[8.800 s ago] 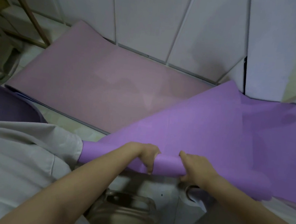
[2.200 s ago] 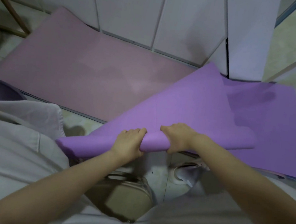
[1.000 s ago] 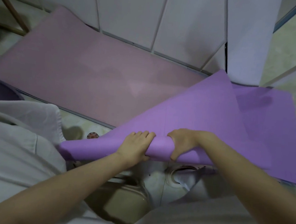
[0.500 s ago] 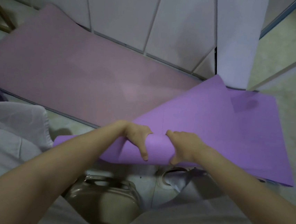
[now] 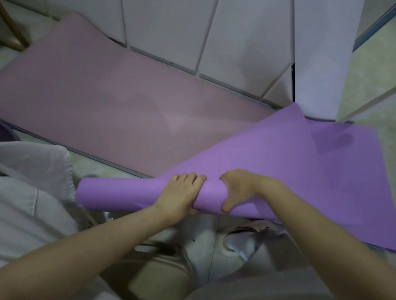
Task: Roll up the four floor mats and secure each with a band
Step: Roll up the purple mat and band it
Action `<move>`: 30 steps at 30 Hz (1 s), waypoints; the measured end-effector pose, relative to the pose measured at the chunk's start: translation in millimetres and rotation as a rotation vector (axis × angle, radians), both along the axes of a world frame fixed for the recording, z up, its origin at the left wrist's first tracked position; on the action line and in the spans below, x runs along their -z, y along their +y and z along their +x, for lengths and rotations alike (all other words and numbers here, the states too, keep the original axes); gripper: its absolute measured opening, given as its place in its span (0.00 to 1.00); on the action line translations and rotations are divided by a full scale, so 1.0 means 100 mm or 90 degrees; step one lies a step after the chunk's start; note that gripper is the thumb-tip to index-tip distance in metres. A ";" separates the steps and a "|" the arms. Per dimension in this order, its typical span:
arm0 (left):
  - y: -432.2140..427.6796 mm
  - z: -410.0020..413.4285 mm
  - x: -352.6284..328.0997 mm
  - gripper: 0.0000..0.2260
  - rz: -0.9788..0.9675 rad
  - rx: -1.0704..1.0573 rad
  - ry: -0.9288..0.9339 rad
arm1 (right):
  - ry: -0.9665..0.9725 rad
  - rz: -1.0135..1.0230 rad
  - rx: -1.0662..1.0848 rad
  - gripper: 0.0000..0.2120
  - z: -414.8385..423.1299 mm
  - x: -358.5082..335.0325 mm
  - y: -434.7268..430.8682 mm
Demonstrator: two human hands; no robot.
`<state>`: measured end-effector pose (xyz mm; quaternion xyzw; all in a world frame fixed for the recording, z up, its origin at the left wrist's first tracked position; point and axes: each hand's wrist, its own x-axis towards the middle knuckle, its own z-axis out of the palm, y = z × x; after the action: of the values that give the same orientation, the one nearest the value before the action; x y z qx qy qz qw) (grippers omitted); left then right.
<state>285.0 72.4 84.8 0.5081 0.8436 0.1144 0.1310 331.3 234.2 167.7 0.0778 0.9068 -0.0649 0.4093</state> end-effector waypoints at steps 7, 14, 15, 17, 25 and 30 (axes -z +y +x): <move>0.13 -0.23 -0.15 0.25 -0.065 0.046 -0.160 | -0.027 -0.010 0.037 0.32 0.05 -0.02 0.02; 0.36 -0.45 -0.28 0.27 -0.221 0.131 -0.379 | 0.096 0.153 -0.095 0.37 0.31 -0.14 -0.03; 0.36 -0.50 -0.29 0.27 -0.243 0.134 -0.420 | 0.116 0.181 -0.118 0.38 0.34 -0.13 -0.05; 0.35 -0.55 -0.28 0.27 -0.271 0.140 -0.468 | 0.145 0.206 -0.134 0.36 0.37 -0.09 -0.09; 0.14 -0.30 -0.16 0.33 -0.120 0.048 -0.316 | 0.149 0.168 -0.123 0.29 0.18 -0.04 -0.04; 0.02 0.02 -0.03 0.35 0.006 -0.026 -0.049 | 0.058 0.086 -0.072 0.30 -0.02 -0.10 -0.02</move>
<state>286.8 74.5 87.7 0.4867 0.8475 0.1405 0.1586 329.0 232.7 177.8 0.0509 0.9298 0.0158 0.3641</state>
